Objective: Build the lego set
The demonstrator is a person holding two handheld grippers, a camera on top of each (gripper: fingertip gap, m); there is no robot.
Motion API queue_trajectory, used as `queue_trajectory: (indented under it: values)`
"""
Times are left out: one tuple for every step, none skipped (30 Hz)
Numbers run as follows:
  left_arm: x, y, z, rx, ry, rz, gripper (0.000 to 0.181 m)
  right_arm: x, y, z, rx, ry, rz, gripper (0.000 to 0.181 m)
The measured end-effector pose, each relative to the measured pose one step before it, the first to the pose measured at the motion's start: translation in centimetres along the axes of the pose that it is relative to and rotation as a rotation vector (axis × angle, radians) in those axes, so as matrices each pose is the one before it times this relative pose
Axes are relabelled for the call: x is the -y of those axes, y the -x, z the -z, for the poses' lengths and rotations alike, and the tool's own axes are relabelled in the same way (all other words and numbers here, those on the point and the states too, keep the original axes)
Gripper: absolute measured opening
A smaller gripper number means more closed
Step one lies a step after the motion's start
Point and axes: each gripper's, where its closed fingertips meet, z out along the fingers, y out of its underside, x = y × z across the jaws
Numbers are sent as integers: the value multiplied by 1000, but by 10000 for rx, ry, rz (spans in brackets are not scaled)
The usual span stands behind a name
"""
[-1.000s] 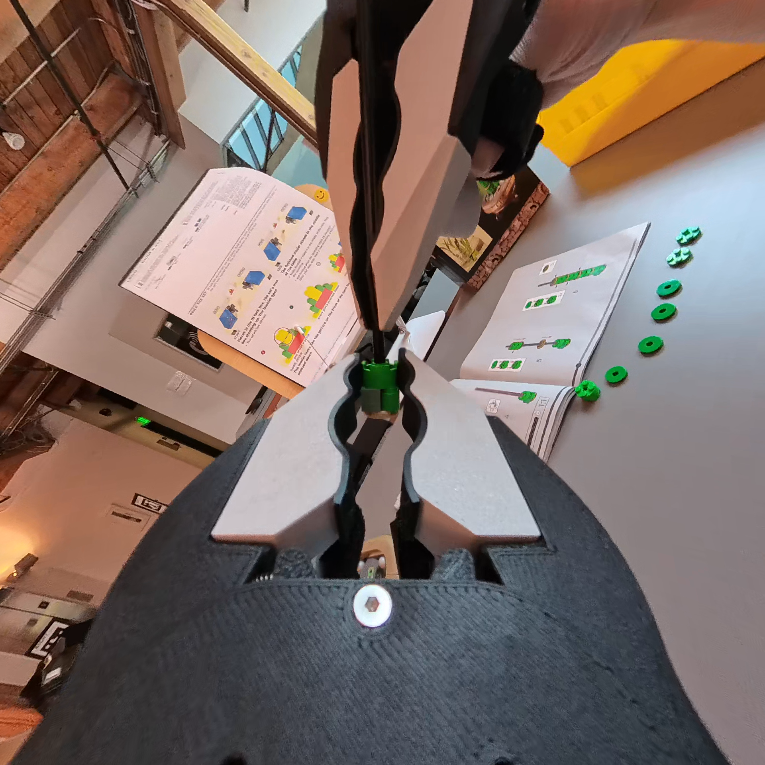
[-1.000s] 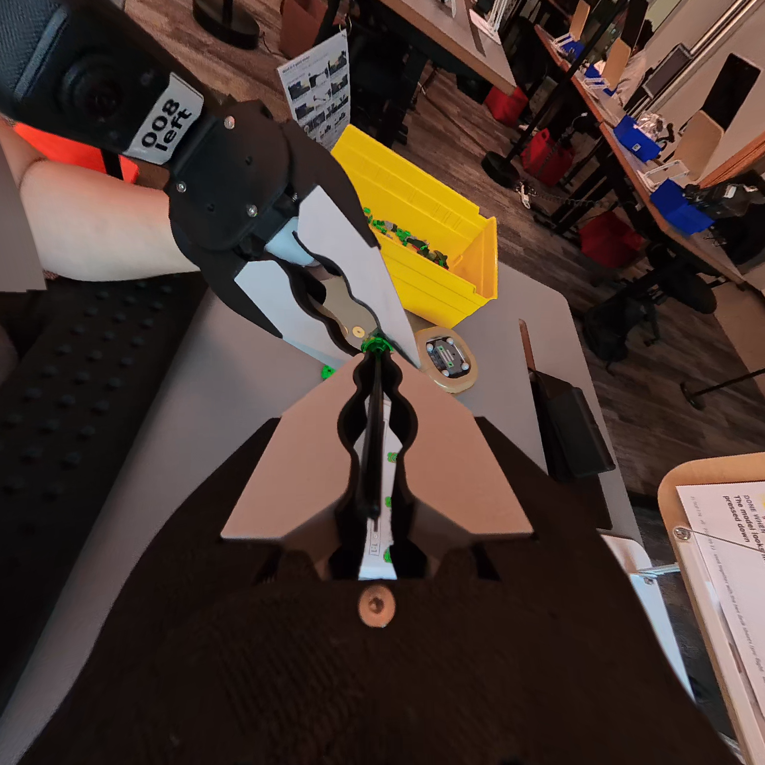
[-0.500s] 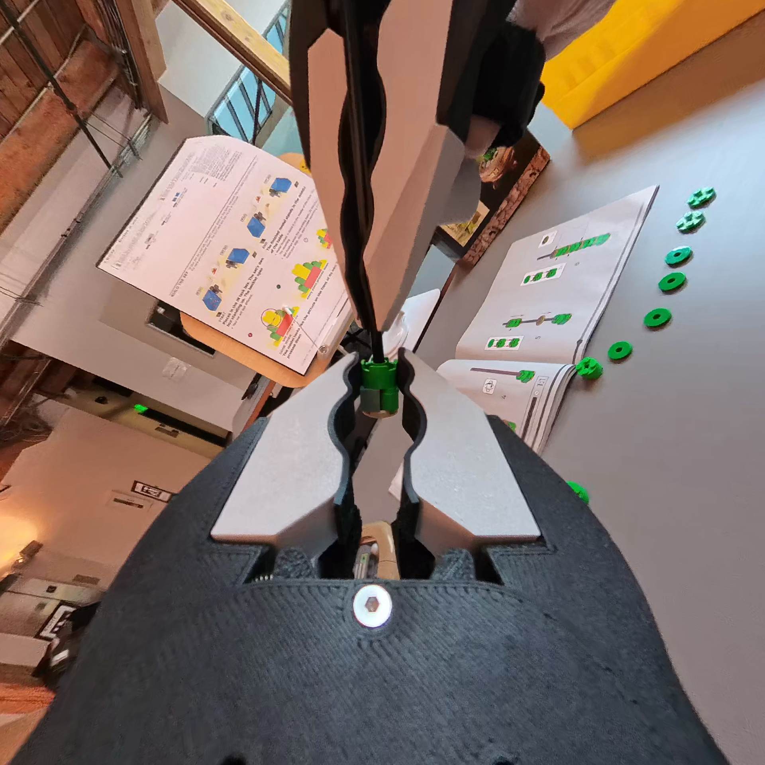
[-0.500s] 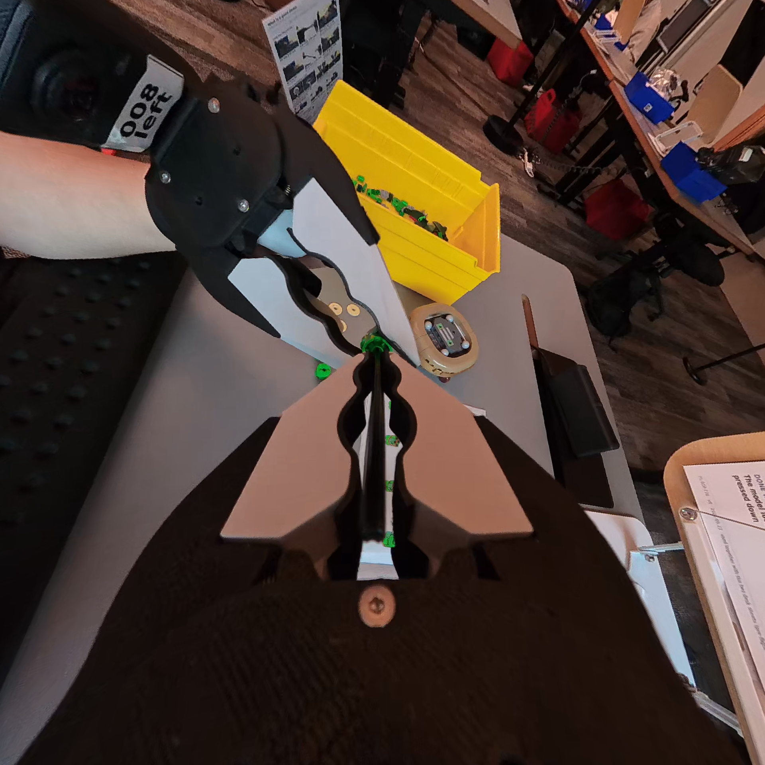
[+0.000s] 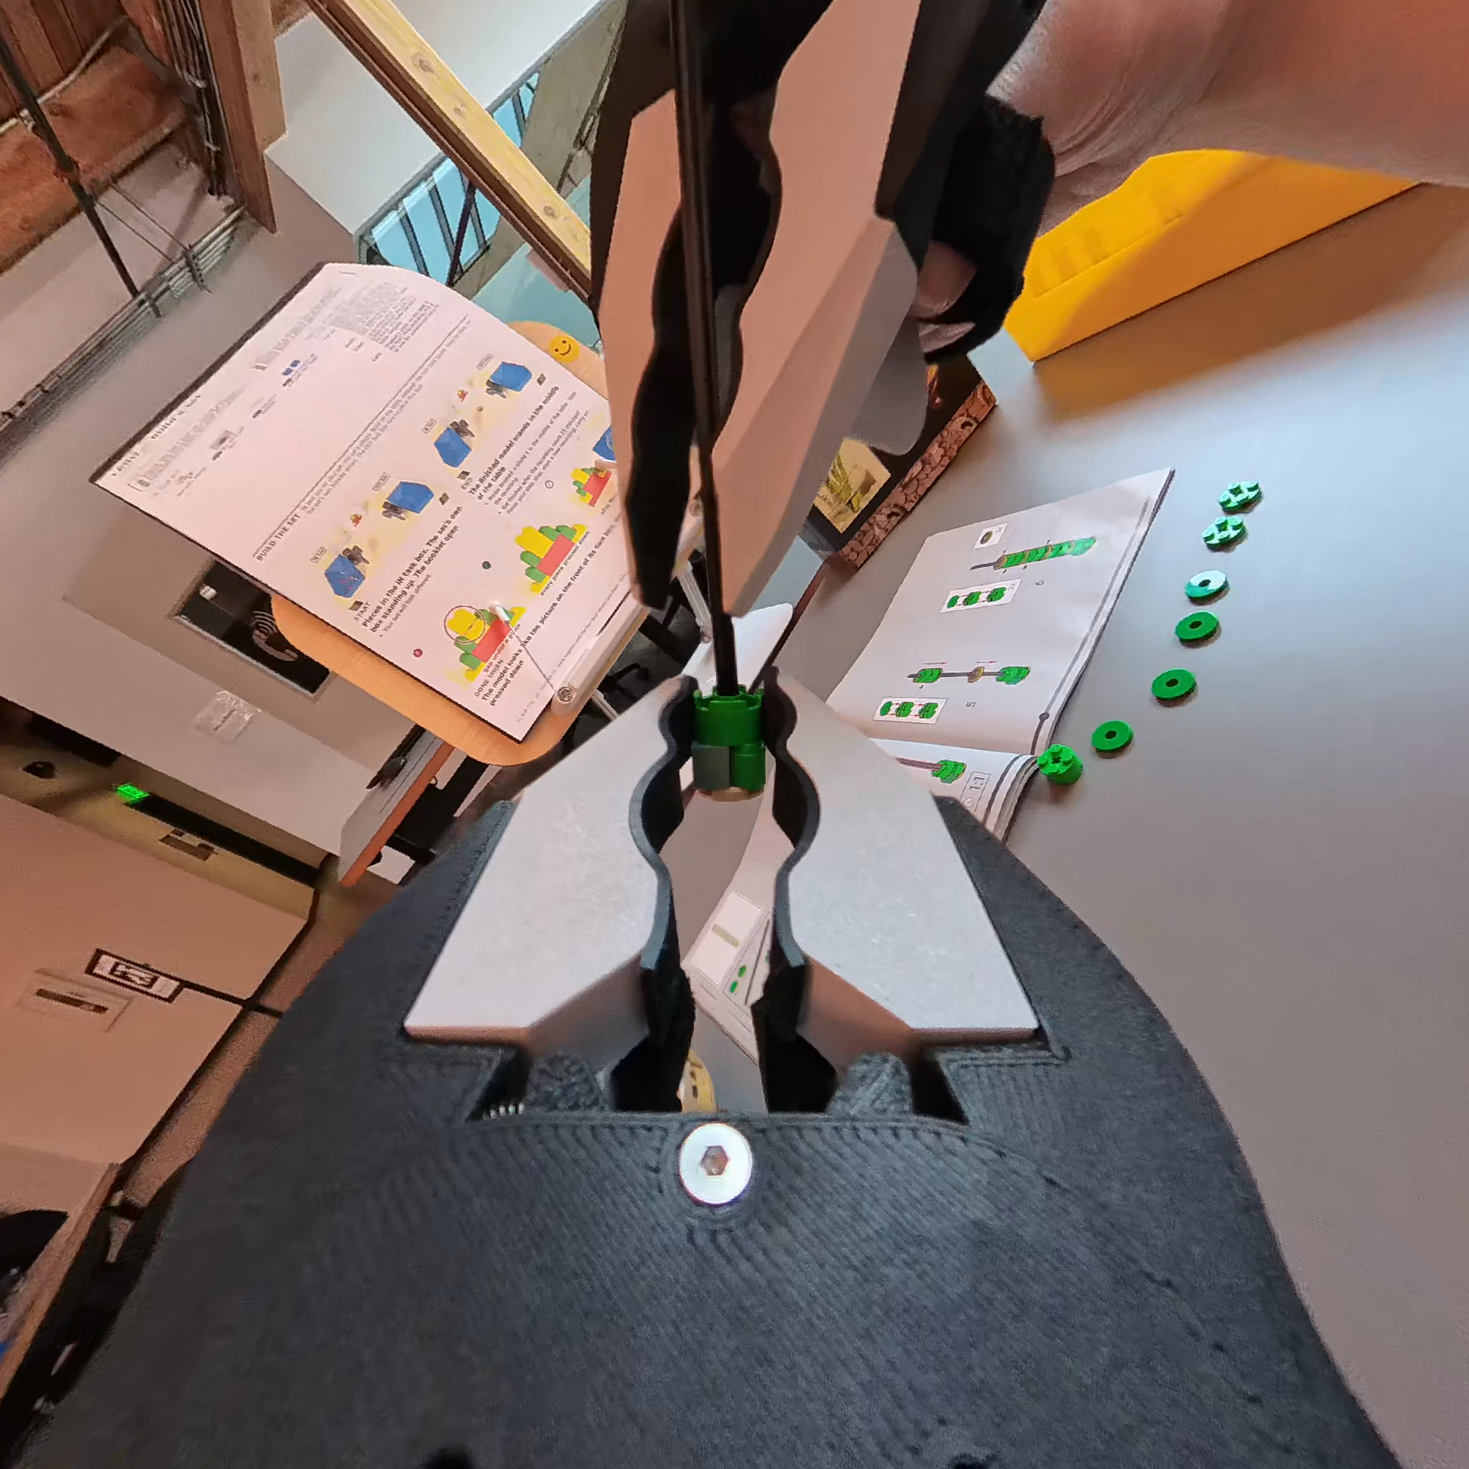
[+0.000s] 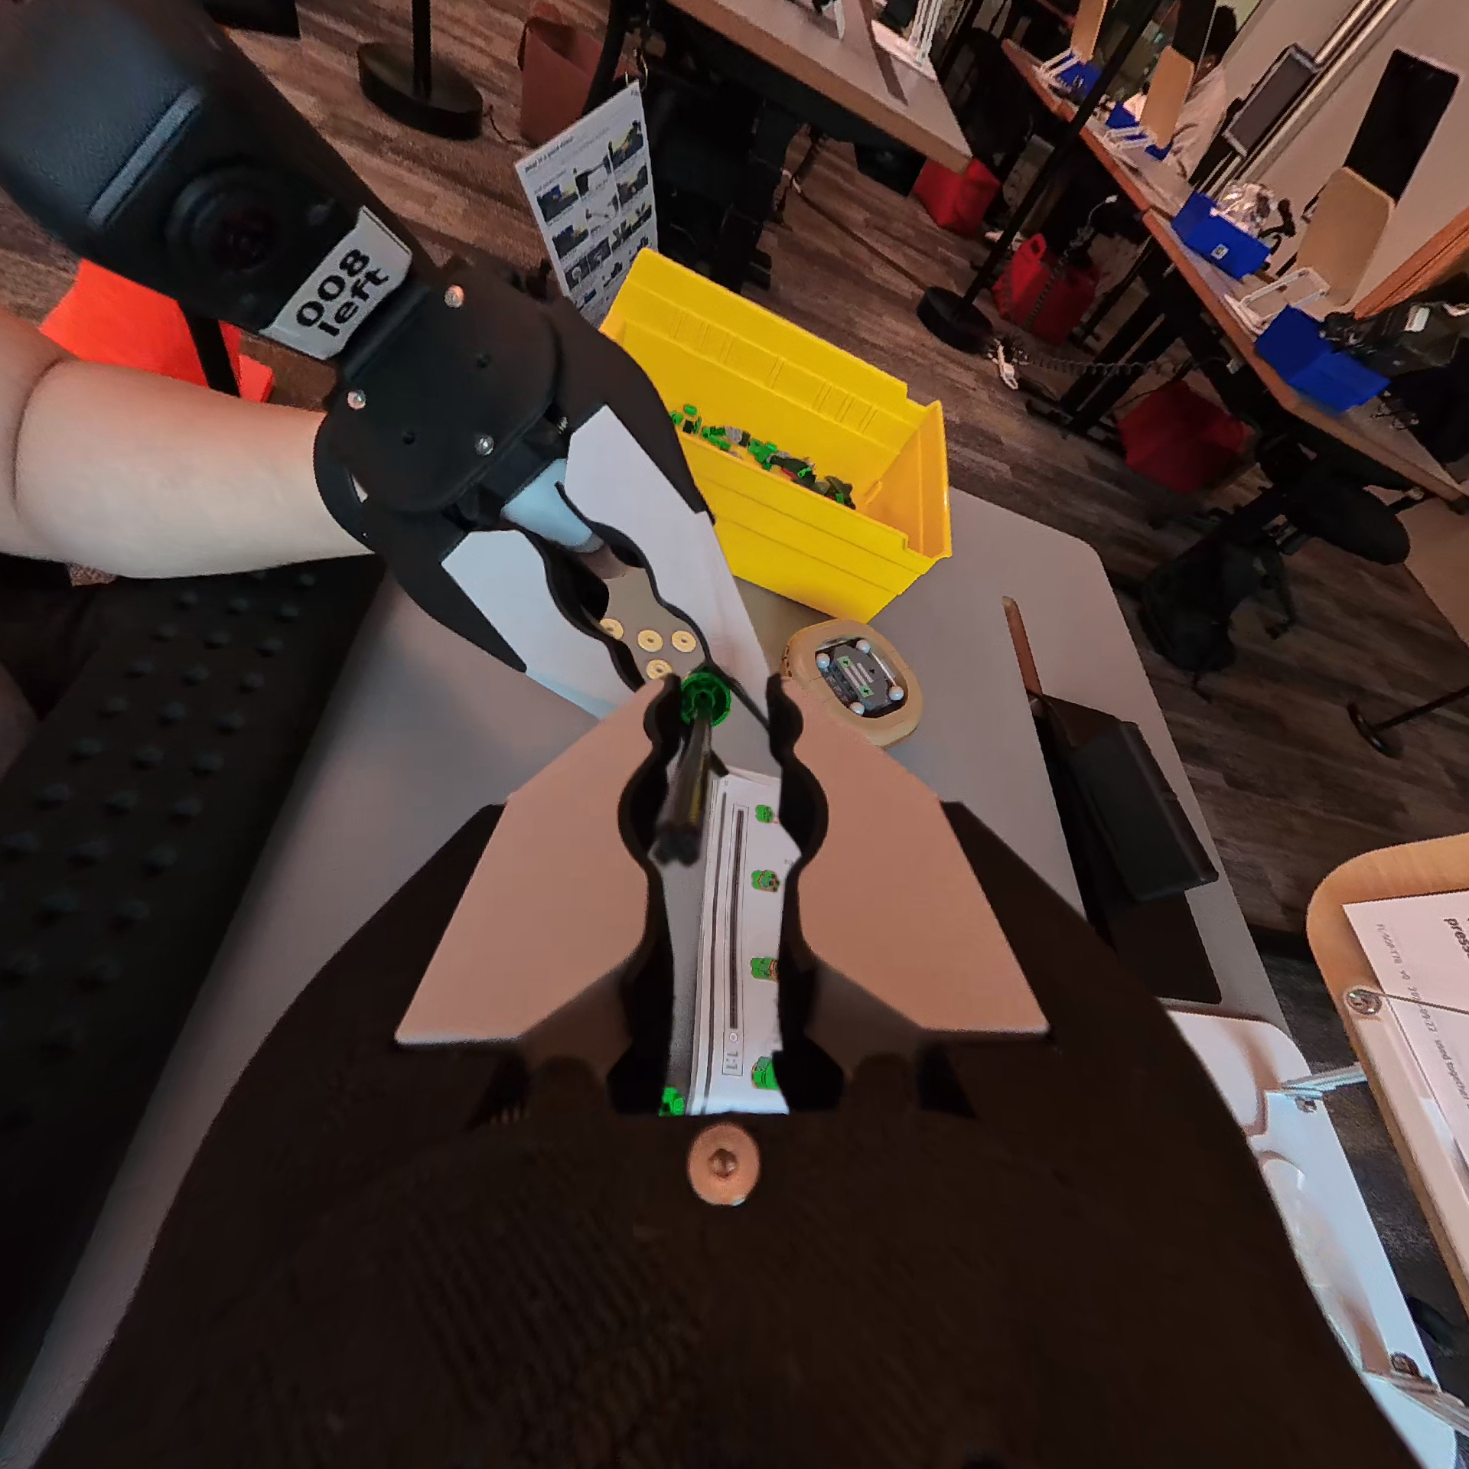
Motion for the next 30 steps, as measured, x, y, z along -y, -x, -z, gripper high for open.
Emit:
queue_trajectory:
  values:
    - [32, -27, 1, -64, -46, 119, 15, 153, -178, 108, -93, -104, -23, 25]
    - [58, 3, 7, -59, -53, 146, 15, 132, -187, 121, -92, -102, -20, 28]
    - [103, -9, 47, -71, -89, 169, 15, 122, -88, 111, -25, -97, -24, 30]
    - [127, 8, 53, -80, -98, 200, 15, 165, -49, 102, -4, -117, -31, 31]
    - [124, 58, 69, -59, -100, 209, 15, 195, 37, 98, 40, -139, -21, 32]
    - [134, 61, 76, -70, -106, 213, 15, 188, 17, 80, 28, -124, -12, 33]
    - [102, 55, 74, -85, -95, 240, 15, 151, -33, 85, -1, -99, -26, 34]
    - [91, 69, 68, -90, -92, 270, 15, 123, -57, 80, -7, -93, -52, 36]
    - [109, 27, 68, -127, -116, 313, 15, 86, -51, 94, 10, -79, -48, 39]
    - [151, -7, 72, -174, -145, 382, 15, 50, -107, 101, -27, -71, -16, 43]
    - [151, 13, 85, -192, -144, 427, 14, 28, -128, 111, -49, -75, 44, 47]
    - [130, -30, 81, -230, -127, 454, 15, 54, -100, 119, -51, -105, 94, 51]
    - [69, -104, 68, -306, -88, 506, 15, 129, 0, 132, 8, -142, 63, 53]
    - [16, -147, 56, -345, -72, 549, 14, 219, 15, 125, 56, -198, -40, 53]
    - [55, -168, 52, -362, -104, 570, 14, 349, -32, 115, 72, -268, -177, 53]
    - [119, -188, 52, -366, -136, 564, 14, 440, -117, 111, 57, -321, -306, 53]
    - [209, -167, 63, -335, -187, 524, 14, 435, -245, 72, 19, -330, -416, 53]
    - [243, -214, 66, -350, -209, 496, 14, 371, -214, 29, 62, -325, -452, 53]
    - [229, -203, 70, -341, -188, 483, 14, 287, -110, -20, 143, -311, -428, 52]
    - [249, -106, 81, -276, -202, 454, 14, 213, -78, -52, 143, -291, -412, 51]
    - [263, -115, 111, -273, -212, 429, 14, 142, -243, -116, 48, -234, -438, 49]
    - [235, -142, 104, -283, -180, 404, 14, 153, -249, -183, 32, -211, -470, 47]
    - [175, -75, 101, -232, -138, 368, 14, 143, 13, -248, 160, -188, -465, 46]
    - [78, 18, 68, -159, -86, 304, 14, 141, 96, -289, 182, -176, -449, 45]
    - [-56, 135, 44, -59, -16, 210, 14, 127, -42, -290, 75, -172, -407, 43]
    - [-154, 156, -8, -19, 37, 146, 14, 116, -123, -276, 24, -171, -376, 41]
    - [-166, 60, -44, -70, 52, 150, 14, 75, -184, -230, -5, -168, -359, 37]
    - [-106, -69, -68, -145, 13, 188, 14, -115, -175, -197, 4, -34, -261, 36]
    - [-36, -130, -67, -197, -36, 261, 14, -304, 116, -130, 164, 113, 29, 39]
    - [44, -84, -20, -185, -79, 317, 14, -284, 172, -1, 135, 120, 289, 43]
